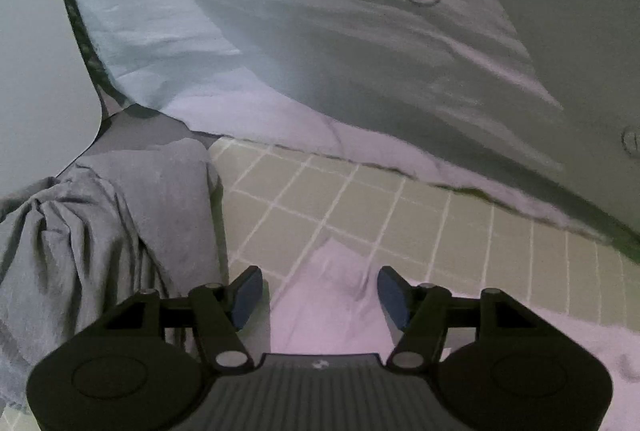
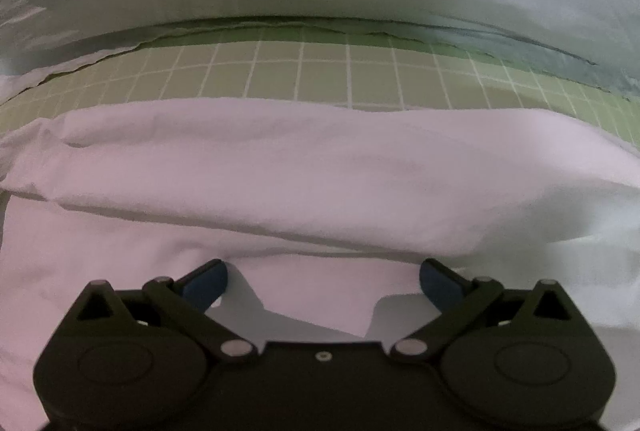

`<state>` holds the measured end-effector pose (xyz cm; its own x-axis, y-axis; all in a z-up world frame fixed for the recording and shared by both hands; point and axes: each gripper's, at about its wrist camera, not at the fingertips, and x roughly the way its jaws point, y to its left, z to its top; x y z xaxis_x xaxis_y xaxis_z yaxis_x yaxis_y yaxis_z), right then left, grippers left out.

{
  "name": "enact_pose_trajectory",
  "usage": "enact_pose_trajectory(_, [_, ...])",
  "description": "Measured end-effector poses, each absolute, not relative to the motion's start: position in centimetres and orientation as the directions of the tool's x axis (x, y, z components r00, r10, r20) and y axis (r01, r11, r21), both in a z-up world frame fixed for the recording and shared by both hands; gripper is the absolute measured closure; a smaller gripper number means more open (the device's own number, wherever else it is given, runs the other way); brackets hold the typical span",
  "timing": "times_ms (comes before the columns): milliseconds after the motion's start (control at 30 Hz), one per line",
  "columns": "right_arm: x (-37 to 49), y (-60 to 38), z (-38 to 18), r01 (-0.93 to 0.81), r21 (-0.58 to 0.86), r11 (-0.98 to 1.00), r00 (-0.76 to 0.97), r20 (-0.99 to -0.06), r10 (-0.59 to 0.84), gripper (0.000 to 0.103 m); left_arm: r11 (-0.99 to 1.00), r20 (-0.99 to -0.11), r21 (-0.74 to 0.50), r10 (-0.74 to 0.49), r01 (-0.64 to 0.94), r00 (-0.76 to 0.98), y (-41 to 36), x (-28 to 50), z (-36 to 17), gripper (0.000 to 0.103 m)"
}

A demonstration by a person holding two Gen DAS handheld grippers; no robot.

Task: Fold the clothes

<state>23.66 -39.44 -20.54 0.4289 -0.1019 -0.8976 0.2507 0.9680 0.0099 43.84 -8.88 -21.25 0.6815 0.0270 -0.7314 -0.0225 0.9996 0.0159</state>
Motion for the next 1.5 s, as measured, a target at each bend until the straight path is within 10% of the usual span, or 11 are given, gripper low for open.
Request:
enact_pose_trajectory(333, [23.6,-39.4,-20.5,0.251,0.013,0.968,0.435,-0.895,-0.101,0.000,0.994,-0.651,-0.092,-0.107,0.061,0.751,-9.1,36.9,-17.3,0.013])
enact_pose_trajectory(933, [23.1,-39.1,-20.6,0.255,0.008,0.967,0.461,-0.880,-0.114,0.000,0.937,-0.788,-0.176,-0.319,0.303,0.527,-11.9,35.5,-20.5,0.013])
enact_pose_trajectory(1500, [24.7,-40.4,-21.2,0.235,0.013,0.972,0.478,-0.872,-0.104,0.000,0.973,-0.721,0.080,-0.093,0.215,0.687,-15.7,42.4,-23.2,0.008])
